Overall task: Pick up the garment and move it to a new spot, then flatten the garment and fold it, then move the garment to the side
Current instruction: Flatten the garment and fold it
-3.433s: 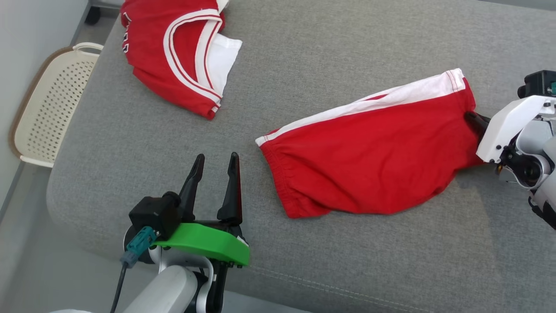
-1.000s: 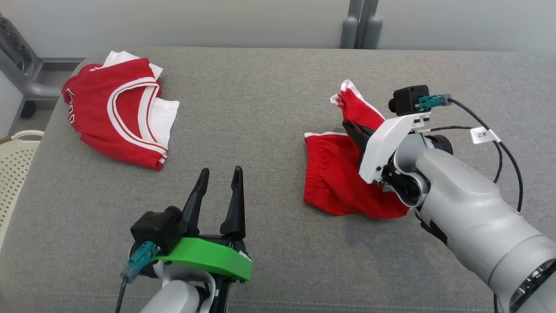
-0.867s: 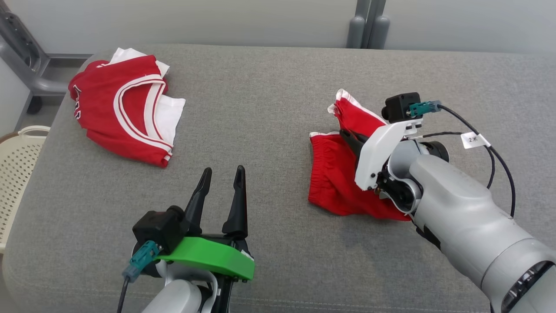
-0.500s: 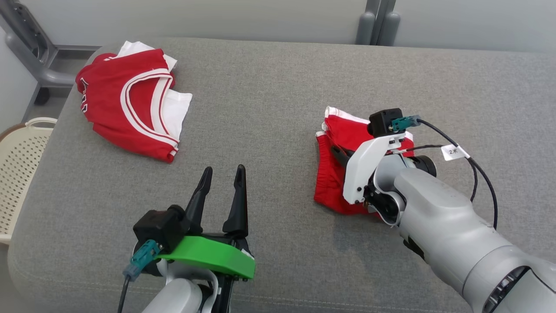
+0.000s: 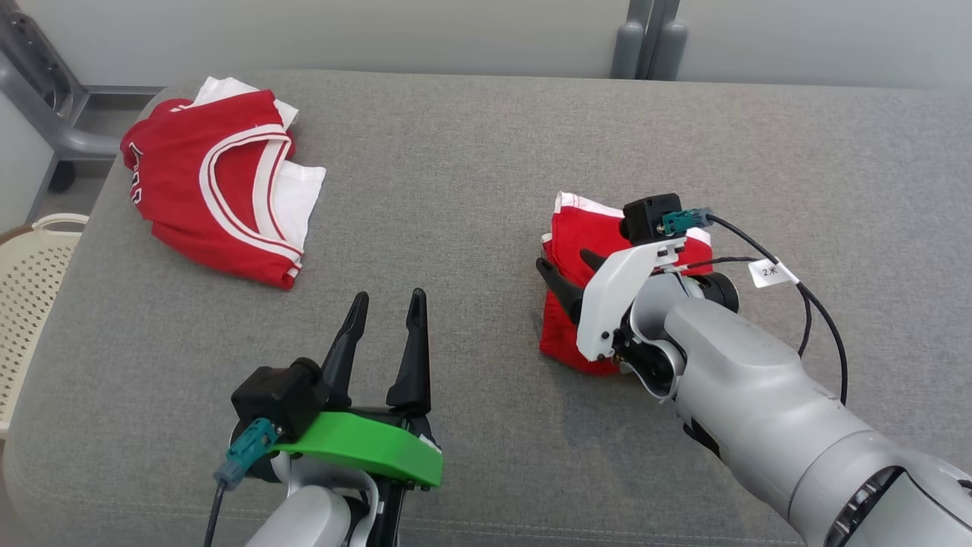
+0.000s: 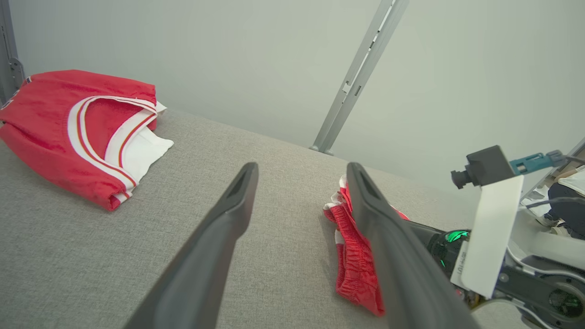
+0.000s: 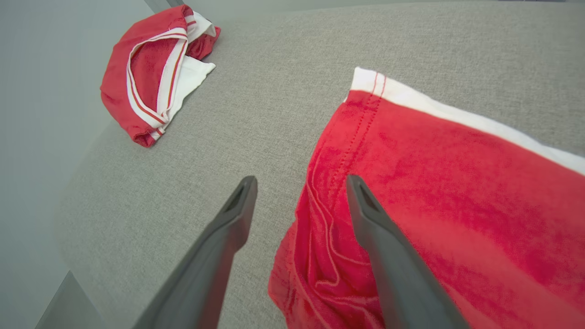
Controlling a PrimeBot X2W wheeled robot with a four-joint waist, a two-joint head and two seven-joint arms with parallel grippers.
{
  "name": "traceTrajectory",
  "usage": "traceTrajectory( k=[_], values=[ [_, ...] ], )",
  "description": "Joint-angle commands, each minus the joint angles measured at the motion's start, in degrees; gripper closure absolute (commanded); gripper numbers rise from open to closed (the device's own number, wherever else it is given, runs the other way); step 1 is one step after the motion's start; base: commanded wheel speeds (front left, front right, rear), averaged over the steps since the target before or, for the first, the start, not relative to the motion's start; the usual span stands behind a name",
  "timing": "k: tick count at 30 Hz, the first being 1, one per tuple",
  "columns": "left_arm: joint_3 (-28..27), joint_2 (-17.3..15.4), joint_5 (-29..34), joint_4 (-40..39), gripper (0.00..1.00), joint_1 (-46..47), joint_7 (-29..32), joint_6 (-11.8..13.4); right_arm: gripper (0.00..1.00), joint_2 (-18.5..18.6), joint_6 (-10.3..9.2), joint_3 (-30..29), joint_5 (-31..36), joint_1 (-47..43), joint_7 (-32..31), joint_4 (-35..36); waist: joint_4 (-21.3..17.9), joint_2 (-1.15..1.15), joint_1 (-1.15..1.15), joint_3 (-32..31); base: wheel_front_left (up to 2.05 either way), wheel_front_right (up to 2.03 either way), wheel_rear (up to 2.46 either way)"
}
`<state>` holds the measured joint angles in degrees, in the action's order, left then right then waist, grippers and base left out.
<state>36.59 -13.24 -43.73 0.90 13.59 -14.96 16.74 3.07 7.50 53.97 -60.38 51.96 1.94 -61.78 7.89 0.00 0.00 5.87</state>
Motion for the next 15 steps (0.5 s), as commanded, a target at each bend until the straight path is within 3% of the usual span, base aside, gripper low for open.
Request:
traceTrajectory(
  k=[1,15],
  values=[
    [-0.18,-0.23,0.45,-0.01,0.0,-0.28,-0.2,0.23,0.0,0.2,-0.02,-0.26,-0.24,0.66,0.83,0.66,-0.71,0.0,0.0,-0.42,0.0,0.0,0.0],
    [3.95,0.3,1.63,-0.93,0.0,-2.44,1.58,0.27,0.0,11.08,-0.02,-7.57,-2.83,-1.9,9.71,5.58,-4.37,0.0,0.0,-2.35,0.0,0.0,0.0]
  ],
)
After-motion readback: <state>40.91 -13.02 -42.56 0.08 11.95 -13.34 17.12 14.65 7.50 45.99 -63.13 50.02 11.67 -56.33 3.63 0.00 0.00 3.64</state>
